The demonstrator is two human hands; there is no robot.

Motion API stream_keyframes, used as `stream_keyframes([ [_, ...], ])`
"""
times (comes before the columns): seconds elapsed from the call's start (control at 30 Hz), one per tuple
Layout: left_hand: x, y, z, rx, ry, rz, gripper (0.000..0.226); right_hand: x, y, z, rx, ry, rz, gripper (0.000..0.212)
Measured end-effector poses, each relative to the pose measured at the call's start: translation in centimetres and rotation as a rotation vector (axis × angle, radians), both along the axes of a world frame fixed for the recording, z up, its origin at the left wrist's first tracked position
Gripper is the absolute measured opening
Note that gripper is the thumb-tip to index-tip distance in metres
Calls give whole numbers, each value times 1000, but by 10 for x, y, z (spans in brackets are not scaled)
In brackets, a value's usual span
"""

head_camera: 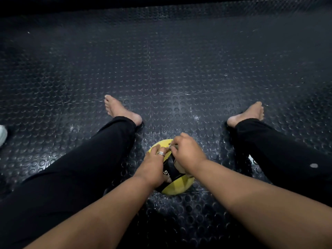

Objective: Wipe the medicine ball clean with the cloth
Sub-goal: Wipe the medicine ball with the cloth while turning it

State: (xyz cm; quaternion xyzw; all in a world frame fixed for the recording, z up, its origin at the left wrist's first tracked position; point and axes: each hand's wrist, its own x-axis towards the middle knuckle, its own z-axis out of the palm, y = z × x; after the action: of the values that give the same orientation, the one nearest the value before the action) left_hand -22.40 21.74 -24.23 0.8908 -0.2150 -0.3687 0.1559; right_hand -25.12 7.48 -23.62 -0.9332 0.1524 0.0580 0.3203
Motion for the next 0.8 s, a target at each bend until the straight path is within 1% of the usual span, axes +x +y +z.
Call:
stream_keyframes([
  [0.07, 4, 1, -1, -27, 18, 25, 103, -3, 3, 1, -32, -18, 6, 19],
  [0.17, 6, 2, -1, -59, 36, 61, 101, -35, 6, 2, -35, -65, 42, 17],
  [0.27, 5, 1, -2, -57, 20, 46, 101, -62, 3, 4, -11, -35, 59, 16],
  [0.33, 5, -1, -1, -45, 13, 40, 102, -61, 0, 8, -44, -3, 78, 17],
  [0.47, 7, -4, 0, -36, 2, 30, 100, -34, 0, 13, -45, -56, 32, 17],
  [0.6, 11, -2, 0, -50, 20, 28, 101, -26, 0, 4, -25, -23, 48, 16],
  [0.67, 16, 2, 1, -52, 47, 34, 102, -42, -5, -2, 1, 0, 17, 16],
  [0.8, 25, 10, 2, -73, 73, 26, 104, -82, -26, -10, -10, 134, -73, 12],
])
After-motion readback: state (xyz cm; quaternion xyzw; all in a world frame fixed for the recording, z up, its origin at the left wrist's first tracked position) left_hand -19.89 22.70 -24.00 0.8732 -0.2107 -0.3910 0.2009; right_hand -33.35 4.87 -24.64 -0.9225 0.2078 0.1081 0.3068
